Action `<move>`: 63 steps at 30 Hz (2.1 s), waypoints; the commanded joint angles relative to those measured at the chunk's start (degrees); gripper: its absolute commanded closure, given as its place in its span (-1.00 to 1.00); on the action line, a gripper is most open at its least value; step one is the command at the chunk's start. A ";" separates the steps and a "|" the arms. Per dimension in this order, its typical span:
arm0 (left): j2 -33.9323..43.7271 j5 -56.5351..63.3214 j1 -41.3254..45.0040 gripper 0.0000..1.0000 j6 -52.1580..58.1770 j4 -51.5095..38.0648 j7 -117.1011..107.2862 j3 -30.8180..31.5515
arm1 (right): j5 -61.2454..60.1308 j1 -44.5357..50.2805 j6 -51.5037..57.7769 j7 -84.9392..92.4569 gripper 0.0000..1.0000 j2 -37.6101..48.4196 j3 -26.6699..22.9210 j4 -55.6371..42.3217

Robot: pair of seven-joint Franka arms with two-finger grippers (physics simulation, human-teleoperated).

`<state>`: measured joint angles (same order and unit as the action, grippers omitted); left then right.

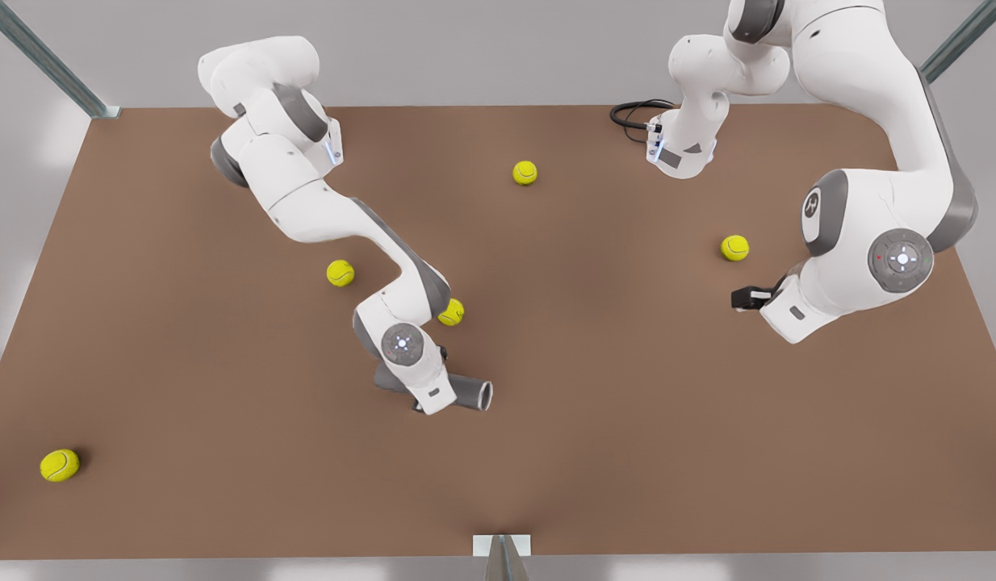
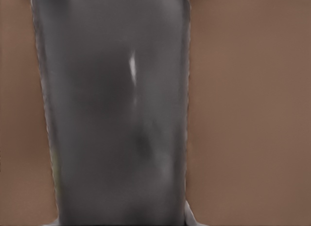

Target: Put the tennis tube upright

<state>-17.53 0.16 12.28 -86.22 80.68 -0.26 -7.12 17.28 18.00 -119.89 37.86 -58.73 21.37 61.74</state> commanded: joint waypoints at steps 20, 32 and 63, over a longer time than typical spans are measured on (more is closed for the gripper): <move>0.04 0.01 0.55 -1.00 -0.09 0.00 -0.09 0.00 | -12.80 3.01 27.59 -6.91 -1.00 3.79 -2.21 -14.19; -21.75 -59.30 2.48 -1.00 -23.64 -0.44 -4.58 4.65 | -7.88 -21.08 29.09 -50.60 -1.00 45.99 -4.40 25.20; -34.41 -75.22 4.33 -1.00 -37.27 4.48 29.97 15.73 | -12.80 -27.50 34.89 -51.48 -1.00 45.19 -4.58 17.80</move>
<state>-51.95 -74.72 16.61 -123.50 85.17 29.79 8.61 4.40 -9.53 -84.06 -13.54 -13.54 16.78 79.54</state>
